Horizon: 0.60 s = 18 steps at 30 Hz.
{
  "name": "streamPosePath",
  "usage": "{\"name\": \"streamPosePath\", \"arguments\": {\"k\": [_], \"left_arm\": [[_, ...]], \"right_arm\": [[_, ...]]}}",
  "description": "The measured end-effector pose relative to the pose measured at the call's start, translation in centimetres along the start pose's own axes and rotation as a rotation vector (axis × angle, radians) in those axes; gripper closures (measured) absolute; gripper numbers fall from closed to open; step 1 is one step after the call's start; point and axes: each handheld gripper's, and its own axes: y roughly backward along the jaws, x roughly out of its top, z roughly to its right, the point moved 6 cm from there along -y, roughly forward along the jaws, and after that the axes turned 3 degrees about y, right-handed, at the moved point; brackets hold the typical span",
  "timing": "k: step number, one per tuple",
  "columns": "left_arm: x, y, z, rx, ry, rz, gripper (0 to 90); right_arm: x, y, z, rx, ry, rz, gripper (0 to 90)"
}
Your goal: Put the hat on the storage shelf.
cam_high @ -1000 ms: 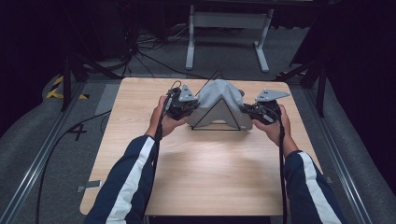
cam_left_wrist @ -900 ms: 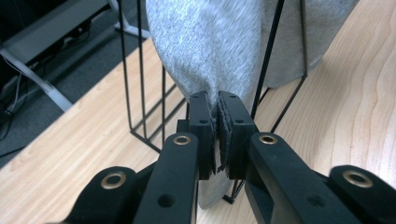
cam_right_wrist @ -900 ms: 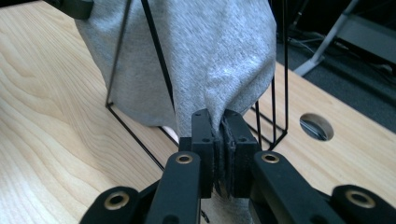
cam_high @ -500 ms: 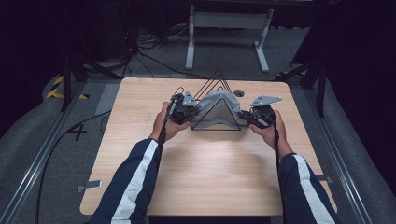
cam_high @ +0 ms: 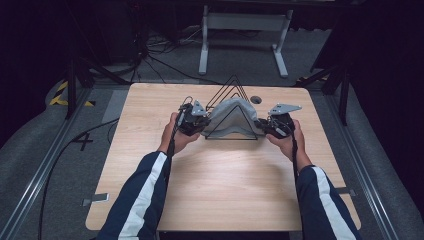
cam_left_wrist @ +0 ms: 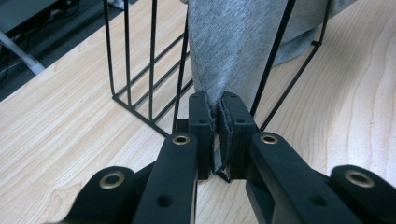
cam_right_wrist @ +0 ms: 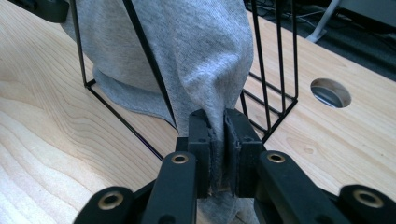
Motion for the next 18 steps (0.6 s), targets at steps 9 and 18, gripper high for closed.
{"name": "streamPosePath", "arguments": {"k": [9,18], "left_arm": [[-0.3,2.2,-0.6,0.022,-0.019,0.006,84.0],[-0.9,5.1,-0.4,0.025,-0.072,-0.007,83.7]], "right_arm": [[0.5,1.6,0.0,-0.015,0.009,0.019,76.9],[1.2,3.4,-0.4,-0.028,0.044,0.012,74.7]]}}
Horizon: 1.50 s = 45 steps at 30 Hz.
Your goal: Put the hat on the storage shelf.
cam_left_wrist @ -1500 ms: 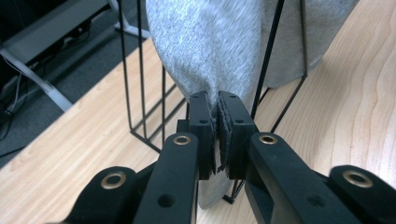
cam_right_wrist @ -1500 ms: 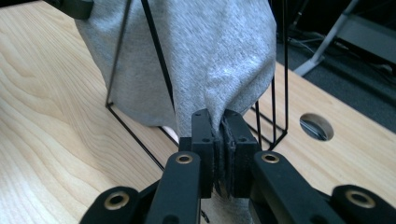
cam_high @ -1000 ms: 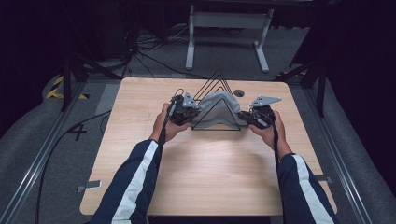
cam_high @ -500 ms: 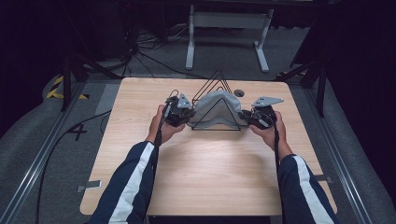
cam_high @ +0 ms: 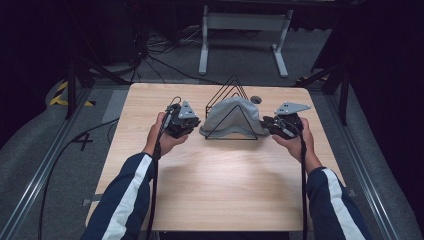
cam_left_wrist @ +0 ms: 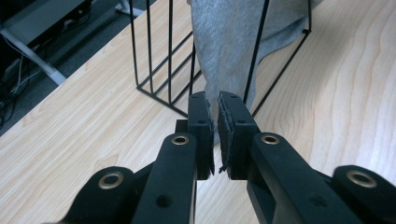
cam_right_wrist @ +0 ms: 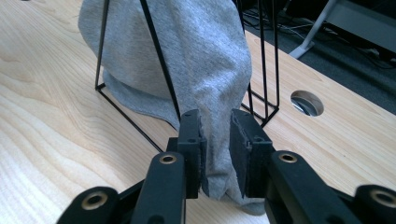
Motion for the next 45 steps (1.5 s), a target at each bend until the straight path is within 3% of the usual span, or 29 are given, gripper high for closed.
{"name": "streamPosePath", "arguments": {"k": [9,18,30,32,38,45], "left_arm": [[-2.0,2.3,0.1,0.002,-0.022,-0.037,81.8],[-5.5,4.0,0.6,-0.014,-0.026,-0.063,77.7],[-9.4,6.7,1.5,-0.015,-0.03,-0.099,74.5],[-10.1,7.1,1.7,-0.014,-0.047,-0.114,74.4],[-11.8,7.4,2.3,-0.016,-0.05,-0.145,70.4],[-14.0,8.1,2.7,-0.027,-0.04,-0.176,65.5]], "right_arm": [[-0.2,1.8,0.0,-0.009,0.024,-0.017,72.8],[-1.4,3.4,-0.5,-0.019,0.055,-0.043,68.4],[-4.6,6.0,-0.9,-0.025,0.068,-0.065,66.3],[-5.1,6.5,-1.0,-0.021,0.063,-0.061,65.3],[-7.4,7.2,-1.5,-0.016,0.083,-0.086,62.9],[-9.9,7.7,-1.9,-0.01,0.062,-0.101,58.2]]}}
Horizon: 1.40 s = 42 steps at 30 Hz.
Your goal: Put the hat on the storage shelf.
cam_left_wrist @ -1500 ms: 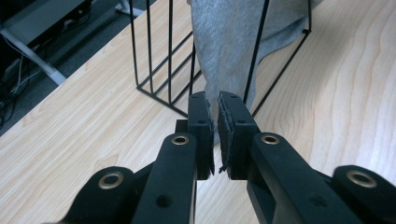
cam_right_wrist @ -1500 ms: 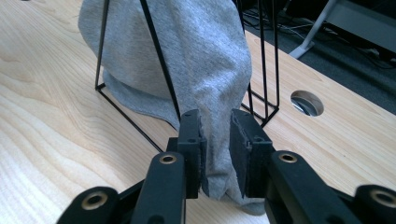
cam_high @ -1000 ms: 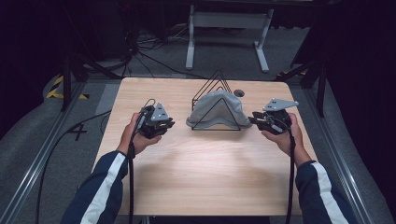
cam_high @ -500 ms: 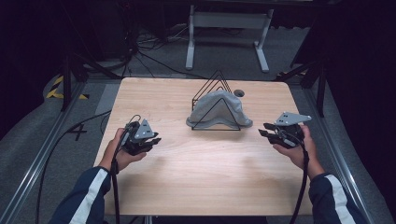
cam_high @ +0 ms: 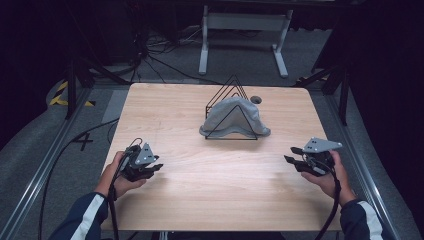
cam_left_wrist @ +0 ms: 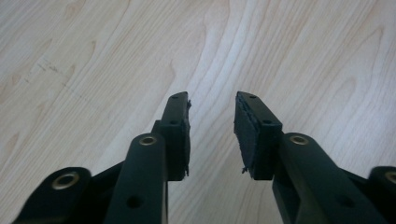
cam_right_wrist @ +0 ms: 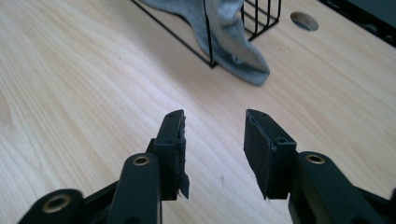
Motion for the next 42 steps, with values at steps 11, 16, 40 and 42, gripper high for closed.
{"name": "streamPosePath", "arguments": {"k": [11,16,40,42], "left_arm": [[-3.2,-0.3,0.8,-0.033,0.071,-0.006,48.5],[-4.6,-0.2,1.2,-0.075,0.128,0.035,40.7],[-7.7,0.4,2.1,-0.066,0.269,0.084,21.8],[-7.7,0.4,1.9,-0.058,0.252,0.082,21.2]], "right_arm": [[-4.2,0.1,-1.0,0.021,-0.039,-0.036,49.3],[-5.3,0.4,-1.3,0.04,-0.082,-0.018,45.5],[-10.0,0.5,-1.5,0.016,-0.227,-0.013,27.0],[-10.0,0.5,-1.5,0.016,-0.228,-0.013,27.0]]}}
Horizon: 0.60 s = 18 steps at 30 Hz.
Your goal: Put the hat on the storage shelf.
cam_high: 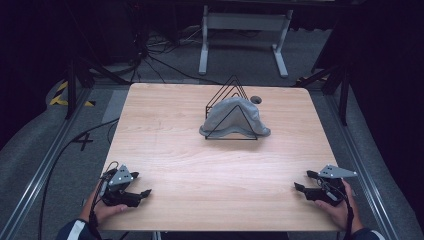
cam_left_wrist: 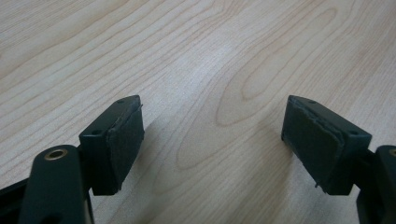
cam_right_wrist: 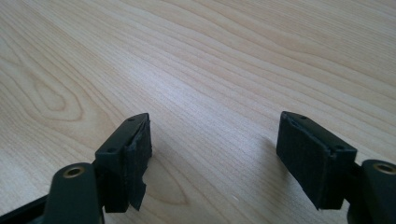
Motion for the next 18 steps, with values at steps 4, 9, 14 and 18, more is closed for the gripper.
{"name": "streamPosePath", "arguments": {"k": [4,9,14,18], "left_arm": [[0.01,-0.01,0.03,0.003,0.001,-0.001,21.0],[-0.01,-0.03,0.11,0.0,0.01,0.0,21.0],[0.01,-0.03,0.07,0.0,0.007,-0.001,20.9],[0.01,-0.09,0.13,-0.002,0.022,0.0,20.2]], "right_arm": [[-0.01,0.01,0.02,-0.001,-0.005,-0.001,26.9],[0.0,0.03,0.09,-0.008,-0.015,-0.003,26.9],[-0.02,0.03,0.13,-0.011,-0.012,-0.004,26.9],[-0.02,0.03,0.14,-0.011,-0.011,-0.005,26.8]]}}
